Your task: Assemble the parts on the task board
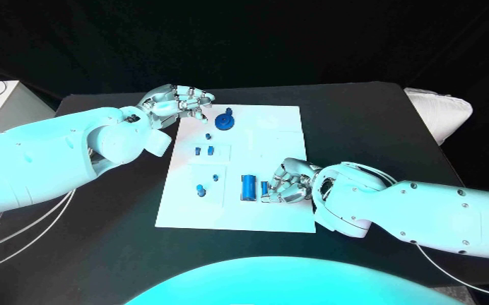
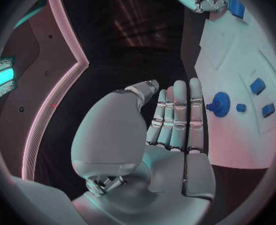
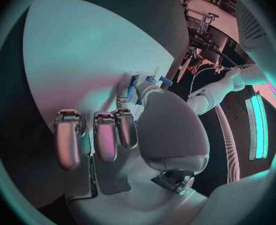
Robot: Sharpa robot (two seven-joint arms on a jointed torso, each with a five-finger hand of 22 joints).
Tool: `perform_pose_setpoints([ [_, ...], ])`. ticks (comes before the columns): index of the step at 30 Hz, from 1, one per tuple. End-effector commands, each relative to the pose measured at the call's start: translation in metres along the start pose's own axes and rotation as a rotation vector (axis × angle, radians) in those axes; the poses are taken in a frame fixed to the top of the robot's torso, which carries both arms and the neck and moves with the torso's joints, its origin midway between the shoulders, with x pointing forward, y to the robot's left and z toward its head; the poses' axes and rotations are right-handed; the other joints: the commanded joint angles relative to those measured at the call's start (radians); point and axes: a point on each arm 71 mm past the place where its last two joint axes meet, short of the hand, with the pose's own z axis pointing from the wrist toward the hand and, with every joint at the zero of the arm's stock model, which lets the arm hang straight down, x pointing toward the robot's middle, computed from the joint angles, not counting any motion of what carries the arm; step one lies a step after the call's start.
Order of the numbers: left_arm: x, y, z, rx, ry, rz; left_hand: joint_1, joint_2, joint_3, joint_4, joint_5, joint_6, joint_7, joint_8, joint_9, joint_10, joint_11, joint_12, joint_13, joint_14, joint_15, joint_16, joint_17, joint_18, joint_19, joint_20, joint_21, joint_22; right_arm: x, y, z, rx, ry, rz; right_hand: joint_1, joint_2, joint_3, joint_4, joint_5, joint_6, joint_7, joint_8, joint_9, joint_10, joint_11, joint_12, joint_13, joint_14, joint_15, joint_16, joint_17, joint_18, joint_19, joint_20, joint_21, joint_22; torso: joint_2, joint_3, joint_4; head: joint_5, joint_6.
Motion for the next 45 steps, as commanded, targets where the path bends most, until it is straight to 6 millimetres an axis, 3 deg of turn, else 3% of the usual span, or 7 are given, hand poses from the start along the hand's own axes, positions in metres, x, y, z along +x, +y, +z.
perform_pose_setpoints([
  [1, 0.002, -0.001, 0.001, 0.008, 0.018, -0.004, 0.002, -0.003, 0.0, 0.003, 0.004, -0.005, 0.001, -0.006, -0.001, -0.002, 0.002, 0.001, -0.001, -0.001, 0.006, -0.003, 0.0, 0.014, 0.009, -0.001, -0.003, -0.001, 0.001, -0.003, 0.0, -0.018, -0.005, -0.019, -0.027, -0.022, -0.011, 0.021, -0.003, -0.005, 0.005, -0.004, -0.001, 0.045, 0.0, -0.011, 0.178, 0.091, -0.006, -0.003, 0.213, -0.008, 0.069, -0.008, -0.011, 0.235, 0.0, 0.0006, -0.0002, 0.0, 0.0],
  [23, -0.003, 0.008, 0.007, 0.029, -0.043, -0.059, 0.007, -0.005, -0.001, 0.005, 0.004, -0.01, 0.002, -0.009, -0.003, -0.005, 0.003, 0.002, -0.002, -0.004, 0.006, -0.004, 0.0, 0.014, 0.012, -0.001, -0.008, -0.004, -0.07, -0.026, 0.002, -0.205, -0.246, 0.284, -0.083, 0.133, -0.409, 0.049, -0.031, -0.126, 0.055, -0.064, -0.021, -0.003, 0.045, -0.106, 0.134, 0.077, 0.032, -0.045, 0.167, 0.019, 0.017, 0.026, -0.161, 0.196, -0.051, -0.0114, -0.0245, 0.023, 0.0],
  [41, -0.022, 0.006, 0.031, 0.23, -0.279, -0.073, 0.035, -0.015, 0.06, 0.018, 0.005, -0.053, 0.007, -0.033, -0.033, 0.01, 0.052, -0.298, -0.093, -0.139, 0.075, -0.393, -0.161, 0.008, -0.11, 0.07, -0.253, -0.136, -0.155, -0.073, 0.047, -0.251, -0.504, 0.74, 0.286, 0.095, -0.11, 0.045, 0.003, -0.2, 0.125, -0.158, -0.132, -0.422, 0.142, -1.226, -0.948, -0.443, 0.15, -1.092, -0.705, 0.149, -0.481, 0.147, -1.337, -0.39, -0.086, -0.0099, -0.0303, 0.054, 0.058],
  [42, -0.017, 0.01, 0.031, 0.155, -0.197, -0.051, -0.397, 0.171, -0.493, -0.13, -0.202, -0.825, -0.187, -0.403, -0.253, -0.812, -0.125, -0.764, -0.154, -0.945, -0.059, -1.064, -0.39, -0.169, -0.809, -0.17, -0.89, -0.412, -0.151, -0.074, 0.046, -0.182, -0.497, 0.6, -0.178, 0.169, -0.342, -0.242, -0.096, -1.074, -0.047, -0.417, -0.481, -0.741, 0.021, -1.41, -1.308, -0.749, 0.075, -1.532, -1.307, -0.03, -1.466, -0.036, -1.477, -1.307, -0.08, -0.014, -0.0306, 0.048, 0.041],
  [43, -0.016, 0.01, 0.031, 0.155, -0.198, -0.05, -0.415, 0.171, -0.493, -0.13, -0.202, -0.825, -0.187, -0.403, -0.253, -0.812, -0.125, -0.764, -0.154, -0.945, -0.059, -1.064, -0.39, -0.169, -0.809, -0.17, -0.89, -0.412, -0.151, -0.073, 0.046, -0.183, -0.498, 0.602, -0.2, 0.169, -0.342, -0.242, -0.096, -1.074, -0.047, -0.417, -0.481, -0.752, 0.021, -1.41, -1.308, -0.766, 0.075, -1.532, -1.307, -0.03, -1.466, -0.036, -1.477, -1.307, -0.08, -0.0139, -0.0303, 0.048, 0.042],
  [44, -0.016, 0.01, 0.031, 0.155, -0.199, -0.05, -0.425, 0.171, -0.493, -0.13, -0.202, -0.825, -0.187, -0.403, -0.253, -0.812, -0.125, -0.764, -0.154, -0.945, -0.059, -1.064, -0.39, -0.169, -0.809, -0.17, -0.89, -0.412, -0.151, -0.073, 0.046, -0.184, -0.499, 0.604, -0.211, 0.169, -0.342, -0.242, -0.096, -1.074, -0.047, -0.417, -0.481, -0.76, 0.021, -1.41, -1.308, -1.466, 0.075, -1.532, -1.307, -0.03, -1.466, -0.036, -1.477, -1.307, -0.08, -0.0139, -0.0301, 0.048, 0.043],
  [45, -0.015, 0.01, 0.031, 0.156, -0.201, -0.05, -0.457, 0.171, -0.493, -0.13, -0.202, -0.825, -0.187, -0.403, -0.253, -0.812, -0.125, -0.764, -0.154, -0.945, -0.059, -1.064, -0.39, -0.169, -0.809, -0.17, -0.89, -0.412, -0.151, -0.072, 0.045, -0.188, -0.501, 0.61, -0.247, 0.169, -0.342, -0.242, -0.096, -1.074, -0.047, -0.417, -0.481, -1.467, 0.021, -1.41, -1.308, -1.466, 0.075, -1.532, -1.307, -0.03, -1.466, -0.036, -1.477, -1.307, -0.081, -0.0138, -0.0296, 0.047, 0.045],
])
